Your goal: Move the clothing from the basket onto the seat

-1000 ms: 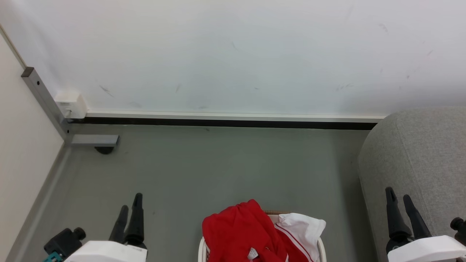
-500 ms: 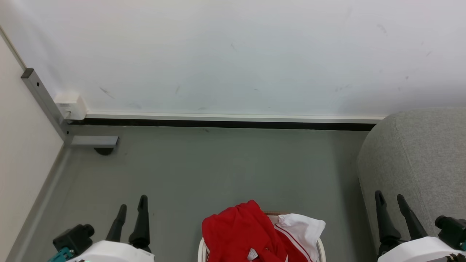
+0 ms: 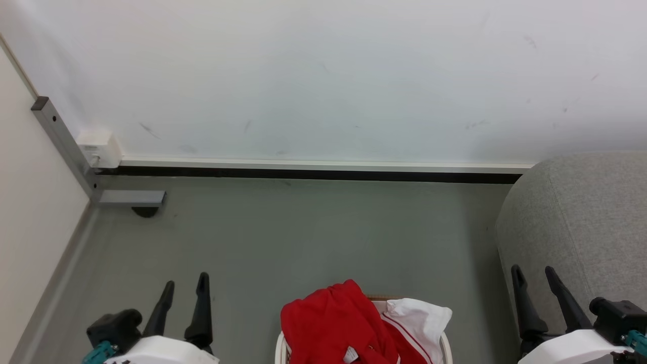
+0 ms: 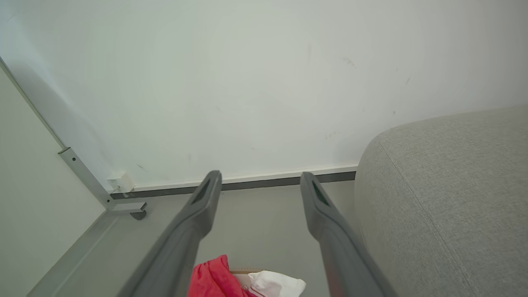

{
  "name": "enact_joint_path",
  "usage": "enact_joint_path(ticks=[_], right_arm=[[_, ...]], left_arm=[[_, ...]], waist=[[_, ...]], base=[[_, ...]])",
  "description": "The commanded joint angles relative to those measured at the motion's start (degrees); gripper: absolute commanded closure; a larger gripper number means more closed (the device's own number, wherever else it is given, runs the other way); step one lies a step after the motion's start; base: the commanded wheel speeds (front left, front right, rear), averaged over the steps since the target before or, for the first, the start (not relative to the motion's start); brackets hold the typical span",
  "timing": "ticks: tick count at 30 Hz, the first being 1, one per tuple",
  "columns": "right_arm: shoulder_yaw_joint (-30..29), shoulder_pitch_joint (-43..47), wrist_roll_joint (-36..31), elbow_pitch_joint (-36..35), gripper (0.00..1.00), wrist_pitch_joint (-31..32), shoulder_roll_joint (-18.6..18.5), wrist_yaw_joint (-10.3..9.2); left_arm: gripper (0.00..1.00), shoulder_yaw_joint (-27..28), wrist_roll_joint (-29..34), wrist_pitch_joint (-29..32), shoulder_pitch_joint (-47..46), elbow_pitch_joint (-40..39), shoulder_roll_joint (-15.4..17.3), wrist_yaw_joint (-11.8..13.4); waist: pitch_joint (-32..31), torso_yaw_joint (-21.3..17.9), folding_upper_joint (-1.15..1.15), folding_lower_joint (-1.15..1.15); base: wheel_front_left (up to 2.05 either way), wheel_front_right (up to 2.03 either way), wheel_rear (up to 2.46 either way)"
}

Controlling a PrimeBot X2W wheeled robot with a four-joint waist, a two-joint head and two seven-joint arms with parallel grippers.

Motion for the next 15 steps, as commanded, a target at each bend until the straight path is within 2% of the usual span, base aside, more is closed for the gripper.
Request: enact_joint_path(ticks=[1,15], right_arm=[[0.25,-0.78,-1.39,0.0,0.0,-0.66,-0.33,-0.07],[0.92,-0.63,-6.56,1.32,0.0,-2.6,-0.27,-0.08]], left_arm=[[0.0,-0.17,1.51,-0.64,-0.65,-0.48,0.75,0.14],[0.0,-1.58,8.93,-2.51,-0.55,0.19,1.44,1.38]], waist=[[-0.01,-0.02,0.0,0.0],[0.06,-0.18,0.0,0.0]], base=[[0.0,0.0,0.0],[0.0,0.0,0.0]])
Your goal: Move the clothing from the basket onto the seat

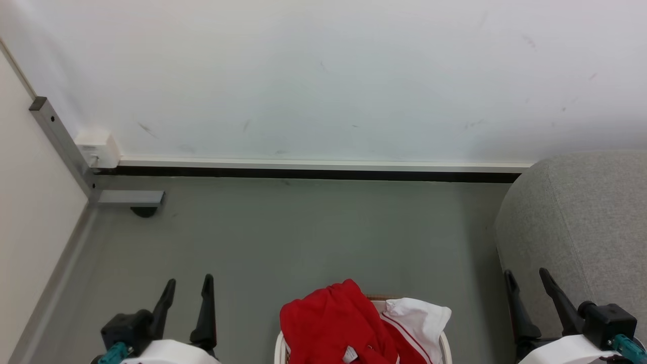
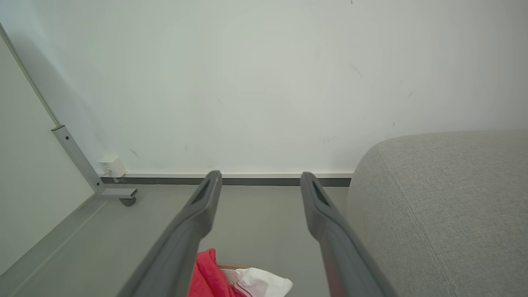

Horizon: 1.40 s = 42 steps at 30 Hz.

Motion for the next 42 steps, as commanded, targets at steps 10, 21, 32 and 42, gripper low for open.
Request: enact_joint_path(ticks=[10,21,32,42], right_arm=[[1.07,-0.31,-4.12,0.84,0.0,-1.84,0.04,-0.09],[1.58,-0.49,-4.9,2.16,0.0,-3.15,0.1,-0.1],[2.21,-0.04,-6.64,2.99,0.0,-4.17,0.25,-0.11],[3.03,-0.49,-7.32,3.45,0.0,-4.49,-0.13,-0.12]], left_arm=[[0.0,-0.31,5.36,-1.72,-0.38,1.31,0.37,-0.34],[0.0,0.7,8.63,-3.07,-0.61,3.23,-0.59,-1.29],[0.0,1.75,11.53,-4.07,-0.31,3.6,-1.55,-2.31],[0.0,2.55,13.52,-4.41,-0.45,3.9,-2.28,-2.88]], waist=[[-0.13,0.13,0.0,0.0],[-0.02,0.11,0.0,0.0],[-0.19,0.03,0.0,0.0],[0.06,-0.1,0.0,0.0]], base=[[0.0,0.0,0.0],[0.0,0.0,0.0],[0.0,0.0,0.0],[0.0,0.0,0.0]])
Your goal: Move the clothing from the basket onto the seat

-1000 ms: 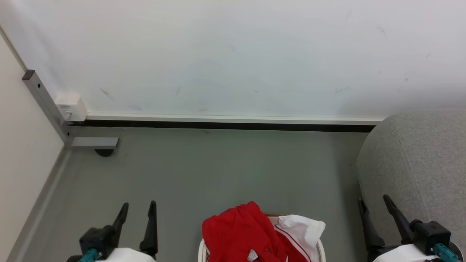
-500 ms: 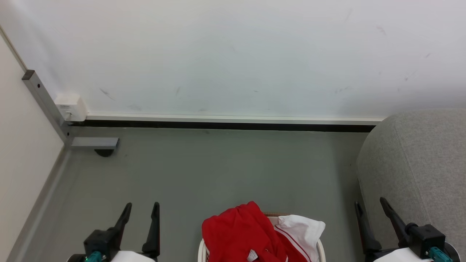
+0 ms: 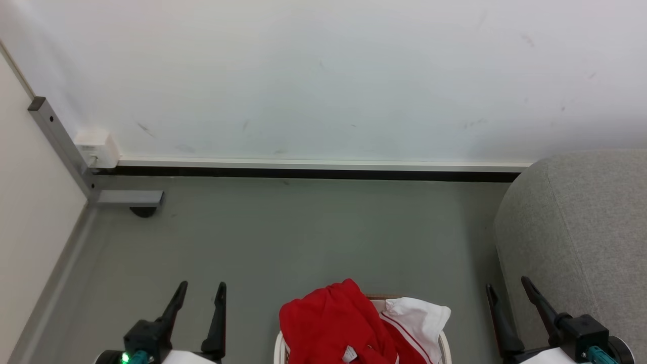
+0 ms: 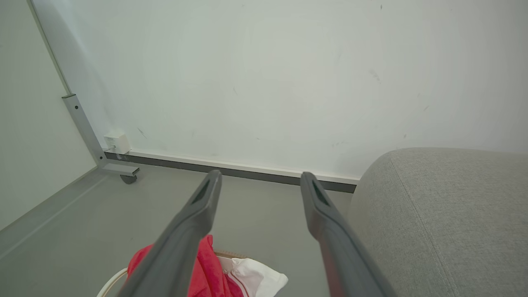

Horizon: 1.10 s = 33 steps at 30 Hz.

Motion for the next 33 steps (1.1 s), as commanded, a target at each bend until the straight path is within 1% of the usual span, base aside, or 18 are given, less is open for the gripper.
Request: enact_joint_path(ticks=[1,12,18,24,28,33], right_arm=[[0.06,-0.39,0.29,0.12,0.0,-0.03,-0.37,-0.12],[0.31,-0.64,1.33,0.23,0.0,-0.03,-0.16,-0.12],[0.14,-1.82,1.48,-0.38,0.0,-0.02,-0.04,-0.12],[-1.15,-4.52,1.64,-2.02,0.0,-0.01,-0.04,-0.12],[-2.45,-6.9,1.74,-3.89,0.0,-0.01,0.11,-0.12],[-3.18,-10.2,1.96,-5.89,0.0,-0.01,0.46,-0.12]], left_arm=[[0.0,0.32,0.2,-0.06,-0.29,0.06,-0.04,-0.16],[0.0,0.91,0.42,-0.06,-0.29,0.29,-0.41,-0.62],[0.0,0.55,0.72,-0.05,-1.49,1.05,-0.52,-1.06],[0.0,-1.62,1.99,-0.05,-5.9,2.87,-0.64,-1.15],[0.0,-4.68,3.53,-0.05,-10.7,6.24,-0.68,-0.82],[0.0,-9.48,5.19,0.61,-17.61,12.43,-0.72,0.68]], waist=[[0.01,-0.02,0.0,0.0],[0.4,-0.34,0.0,0.0],[2.39,-1.58,0.0,0.0],[7.87,-3.5,0.0,0.0],[13.0,-4.89,0.0,0.0],[19.76,-6.86,0.0,0.0]], base=[[0.0,0.0,0.0],[0.0,0.0,0.0],[0.0,0.0,0.0],[0.0,0.0,0.0],[0.0,0.0,0.0],[0.0,0.0,0.0]])
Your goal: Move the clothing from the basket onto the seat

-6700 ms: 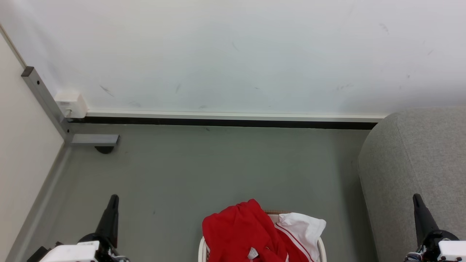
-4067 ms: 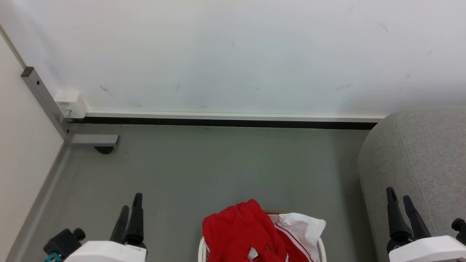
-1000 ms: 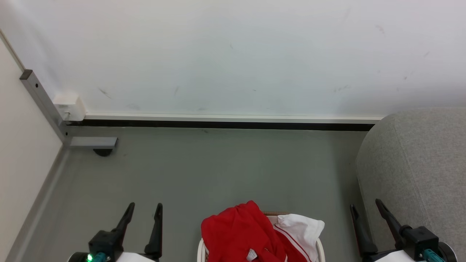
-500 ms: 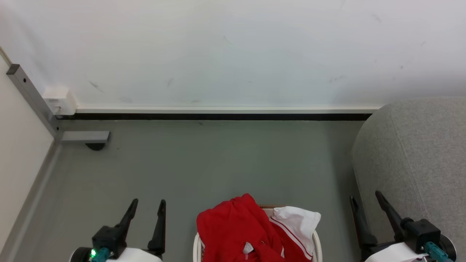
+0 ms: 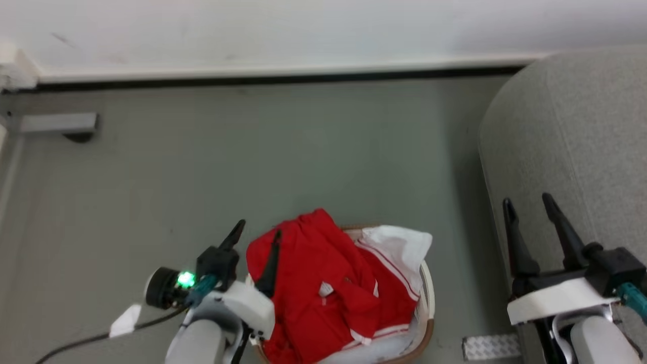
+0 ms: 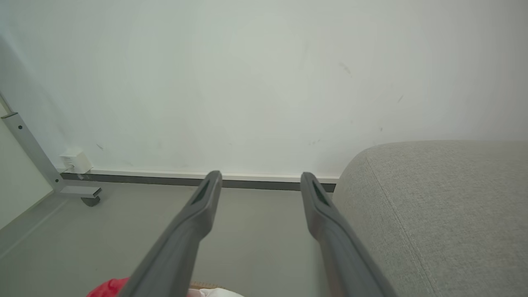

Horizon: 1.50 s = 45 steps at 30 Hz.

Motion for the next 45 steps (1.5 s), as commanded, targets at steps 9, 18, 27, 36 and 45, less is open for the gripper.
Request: enact_joint_path(ticks=[9,18,27,36,45], right_arm=[[0.53,-7.65,1.61,-3.32,0.0,0.02,1.41,-0.12],[2.02,-12.0,3.12,-6.37,0.0,0.02,2.45,-0.12],[2.59,-14.56,4.29,-9.59,0.0,0.02,2.81,-0.12],[1.07,-13.22,4.72,-11.37,0.0,0.02,2.85,-0.12],[0.38,-11.79,5.28,-10.71,0.0,0.02,2.87,-0.12]], left_arm=[[0.0,-9.57,2.88,7.34,-12.39,12.08,0.29,2.85],[0.0,-16.2,8.06,16.08,-22.12,24.0,0.3,3.94],[0.0,-16.69,8.83,18.65,-29.66,32.52,1.49,5.78],[0.0,-16.94,7.82,18.43,-34.66,38.5,1.8,6.05],[1.0,-17.67,6.67,16.09,-36.1,40.98,1.26,4.41]], waist=[[15.36,-6.3,0.0,-0.01],[25.63,-9.38,0.0,-0.01],[33.8,-11.56,0.0,-0.01],[38.37,-13.14,0.0,-0.01],[38.08,-13.0,0.0,-0.01]], base=[[0.0,0.0,0.0],[0.0,0.0,0.0],[0.0,0.0,0.0],[0.0,0.0,0.0],[0.0,0.0,0.0]])
